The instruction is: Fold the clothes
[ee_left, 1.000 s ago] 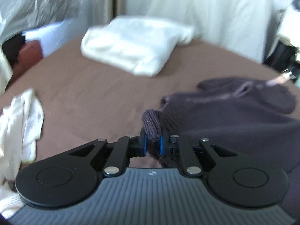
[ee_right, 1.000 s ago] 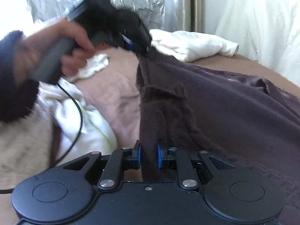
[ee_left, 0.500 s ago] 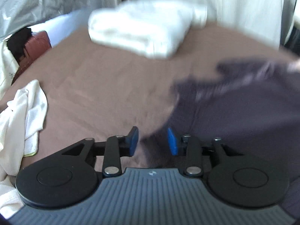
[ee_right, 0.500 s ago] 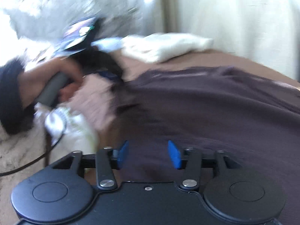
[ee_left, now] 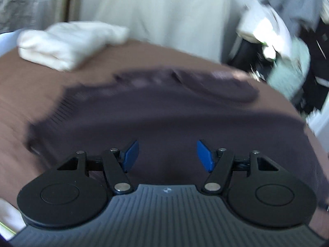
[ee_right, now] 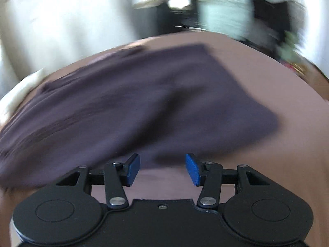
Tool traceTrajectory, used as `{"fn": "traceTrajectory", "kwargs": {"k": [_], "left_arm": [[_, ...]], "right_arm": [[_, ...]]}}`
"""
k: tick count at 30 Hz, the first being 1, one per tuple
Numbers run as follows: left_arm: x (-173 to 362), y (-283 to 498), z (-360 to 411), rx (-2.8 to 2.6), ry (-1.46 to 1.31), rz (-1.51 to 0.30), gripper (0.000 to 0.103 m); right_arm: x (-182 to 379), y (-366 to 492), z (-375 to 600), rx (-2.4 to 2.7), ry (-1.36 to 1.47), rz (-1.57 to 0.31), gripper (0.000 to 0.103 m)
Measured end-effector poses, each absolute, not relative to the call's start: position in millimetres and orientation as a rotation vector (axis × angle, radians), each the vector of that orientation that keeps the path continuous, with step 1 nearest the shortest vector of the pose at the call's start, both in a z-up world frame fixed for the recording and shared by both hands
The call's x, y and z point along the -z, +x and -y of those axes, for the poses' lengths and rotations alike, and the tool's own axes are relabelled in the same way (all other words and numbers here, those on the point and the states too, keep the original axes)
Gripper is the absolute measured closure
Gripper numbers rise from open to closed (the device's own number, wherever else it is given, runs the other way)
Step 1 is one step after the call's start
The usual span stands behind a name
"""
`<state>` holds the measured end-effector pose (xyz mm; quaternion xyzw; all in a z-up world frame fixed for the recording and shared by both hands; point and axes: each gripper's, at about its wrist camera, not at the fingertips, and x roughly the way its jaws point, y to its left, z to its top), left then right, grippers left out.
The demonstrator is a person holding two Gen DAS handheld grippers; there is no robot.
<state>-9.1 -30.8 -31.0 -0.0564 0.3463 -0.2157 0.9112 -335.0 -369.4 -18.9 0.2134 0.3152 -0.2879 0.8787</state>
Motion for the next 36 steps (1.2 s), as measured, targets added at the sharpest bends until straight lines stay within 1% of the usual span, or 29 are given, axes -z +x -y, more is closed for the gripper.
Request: {"fn": "traceTrajectory", "kwargs": {"k": [4, 7, 9, 13, 14, 15, 16, 20, 22, 23, 24, 25, 29, 31, 32, 33, 34, 36], "left_arm": [[60, -51, 78, 0.501, 0.029, -0.755, 0.041], [58, -68, 93, 0.512, 0.157, -0.692, 0.040], [57, -70, 89, 0.537, 0.111, -0.691, 0.040], [55, -63, 80, 0.577, -0.020, -0.737, 0.040], [54, -62, 80, 0.576, -0.026, -0.740, 0.040], [52, -63, 82, 0.578, -0.017, -0.740, 0.040], [51, -64, 84, 0.585, -0.007, -0.739, 0.040], [51, -69, 86, 0.609, -0.017, -0.763, 0.039], [54, -68, 85, 0.604, -0.047, -0.782, 0.038], [55, -67, 84, 0.602, -0.059, -0.787, 0.038], [57, -66, 82, 0.598, -0.068, -0.790, 0.038], [58, -65, 81, 0.593, -0.067, -0.791, 0.038], [60, -61, 78, 0.588, -0.079, -0.793, 0.038], [60, -61, 77, 0.594, -0.090, -0.793, 0.038], [59, -60, 76, 0.605, -0.104, -0.795, 0.038], [59, -59, 74, 0.622, -0.125, -0.802, 0.038], [58, -58, 73, 0.638, -0.146, -0.807, 0.038], [57, -57, 72, 0.660, -0.169, -0.816, 0.038]], "right_arm": [[22, -357, 387, 0.701, 0.471, -0.622, 0.048], [12, -367, 404, 0.699, 0.401, -0.587, 0.047], [9, -369, 423, 0.676, 0.350, -0.580, 0.041], [7, -359, 469, 0.586, 0.325, -0.571, 0.041], [7, -357, 477, 0.557, 0.332, -0.566, 0.039], [8, -352, 485, 0.536, 0.341, -0.566, 0.034], [11, -350, 492, 0.525, 0.355, -0.578, 0.033], [27, -340, 503, 0.496, 0.414, -0.637, 0.033], [28, -346, 494, 0.483, 0.396, -0.590, 0.032], [28, -349, 489, 0.479, 0.381, -0.571, 0.035], [27, -354, 485, 0.470, 0.372, -0.555, 0.044], [27, -358, 481, 0.462, 0.365, -0.539, 0.047], [30, -371, 469, 0.473, 0.349, -0.510, 0.047], [31, -374, 463, 0.448, 0.311, -0.482, 0.053], [29, -376, 460, 0.400, 0.307, -0.450, 0.063], [26, -377, 457, 0.350, 0.306, -0.417, 0.065], [22, -379, 456, 0.299, 0.332, -0.390, 0.065], [16, -369, 454, 0.281, 0.365, -0.424, 0.065]]}}
